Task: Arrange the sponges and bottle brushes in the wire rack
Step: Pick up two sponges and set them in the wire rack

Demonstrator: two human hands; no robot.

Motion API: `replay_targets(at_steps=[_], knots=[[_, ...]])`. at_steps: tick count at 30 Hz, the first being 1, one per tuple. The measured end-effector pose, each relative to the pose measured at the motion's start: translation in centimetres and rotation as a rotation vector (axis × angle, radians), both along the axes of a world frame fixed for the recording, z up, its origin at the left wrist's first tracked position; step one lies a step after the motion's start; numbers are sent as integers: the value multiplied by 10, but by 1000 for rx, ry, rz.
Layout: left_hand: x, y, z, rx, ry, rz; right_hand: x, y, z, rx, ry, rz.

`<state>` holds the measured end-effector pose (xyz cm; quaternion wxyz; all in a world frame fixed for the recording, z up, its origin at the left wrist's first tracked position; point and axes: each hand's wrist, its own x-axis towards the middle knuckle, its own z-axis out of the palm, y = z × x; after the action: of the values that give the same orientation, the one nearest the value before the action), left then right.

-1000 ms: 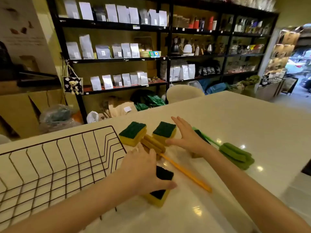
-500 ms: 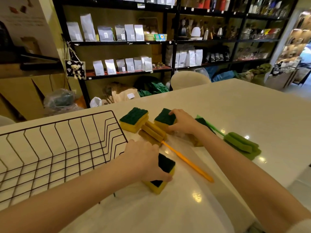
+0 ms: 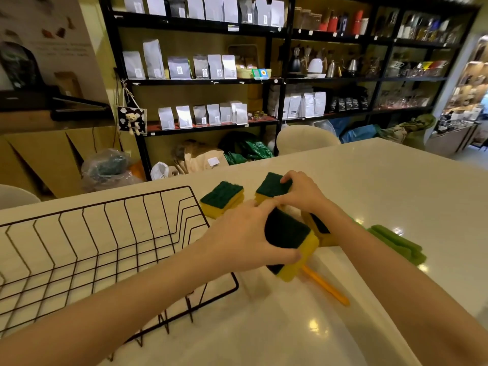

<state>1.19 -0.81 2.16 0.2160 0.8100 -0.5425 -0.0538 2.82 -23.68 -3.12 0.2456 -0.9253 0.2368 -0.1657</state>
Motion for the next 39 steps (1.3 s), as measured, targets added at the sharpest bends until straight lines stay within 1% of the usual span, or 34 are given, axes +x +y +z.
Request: replay_targets(at_steps=[3,7,10,15,19,23,28,33,36,39], knots=[[11,9,14,-105,30,14,1,5,17,-18,-129,9],[34,30,32,-161,48,45,7,21,41,16,-241,93],[55,53,41,-137,14,86,15,42,58,17,-267,201],[96,108,42,-50,-57,235,30,99,81,-4,-273,374],[116,159,37,45,-90,322,46,147,88,-35,-236,537],[129,209,24,124,-88,381,63,194,83,-76,-157,727],[137,252,8,189,-42,430,80,241,65,-103,-40,889],[144,272,-4,301,6,442,87,272,46,-150,84,963],[149,276,-10,383,40,435,89,284,35,-208,160,967],[152,278,-16,434,63,437,90,292,27,-221,194,964]])
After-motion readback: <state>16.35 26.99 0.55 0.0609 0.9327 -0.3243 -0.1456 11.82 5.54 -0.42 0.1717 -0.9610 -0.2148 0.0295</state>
